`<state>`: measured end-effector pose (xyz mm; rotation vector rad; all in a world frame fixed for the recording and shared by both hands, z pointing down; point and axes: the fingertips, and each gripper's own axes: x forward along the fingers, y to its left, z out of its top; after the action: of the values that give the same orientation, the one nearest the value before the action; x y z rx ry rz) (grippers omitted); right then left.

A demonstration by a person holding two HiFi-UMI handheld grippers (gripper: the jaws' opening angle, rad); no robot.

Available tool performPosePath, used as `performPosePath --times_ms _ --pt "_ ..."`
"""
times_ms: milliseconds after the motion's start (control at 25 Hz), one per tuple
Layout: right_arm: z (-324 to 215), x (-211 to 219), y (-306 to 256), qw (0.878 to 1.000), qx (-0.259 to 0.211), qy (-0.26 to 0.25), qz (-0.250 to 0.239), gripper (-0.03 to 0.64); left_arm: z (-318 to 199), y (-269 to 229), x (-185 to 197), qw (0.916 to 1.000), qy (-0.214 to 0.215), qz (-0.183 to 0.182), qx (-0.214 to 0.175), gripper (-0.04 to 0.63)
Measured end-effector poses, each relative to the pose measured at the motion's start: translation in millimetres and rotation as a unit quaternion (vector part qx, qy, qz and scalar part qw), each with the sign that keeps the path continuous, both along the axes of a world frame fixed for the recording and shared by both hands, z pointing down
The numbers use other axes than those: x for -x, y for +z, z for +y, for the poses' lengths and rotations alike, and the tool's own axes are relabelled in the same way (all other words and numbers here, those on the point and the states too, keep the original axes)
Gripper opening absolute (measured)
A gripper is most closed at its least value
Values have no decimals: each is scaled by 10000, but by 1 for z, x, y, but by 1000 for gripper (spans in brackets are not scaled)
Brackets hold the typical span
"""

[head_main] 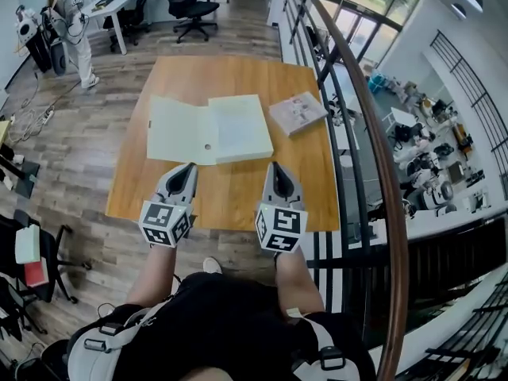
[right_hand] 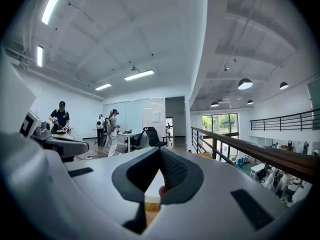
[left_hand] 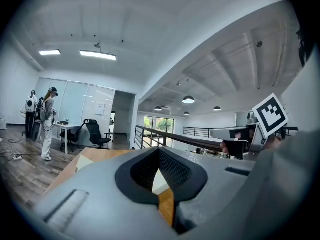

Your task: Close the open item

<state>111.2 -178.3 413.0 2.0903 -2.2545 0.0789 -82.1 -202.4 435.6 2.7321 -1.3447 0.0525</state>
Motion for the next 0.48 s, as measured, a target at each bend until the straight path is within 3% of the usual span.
performPosePath --times_ms 280,480 --pt "-42 28 0 9999 29 -100 73 -3 -50 6 41 9994 -193 206 218 0" --pt "-60 24 20 9996 273 -86 42 -3 -65 18 59 9980 -370 306 403 0"
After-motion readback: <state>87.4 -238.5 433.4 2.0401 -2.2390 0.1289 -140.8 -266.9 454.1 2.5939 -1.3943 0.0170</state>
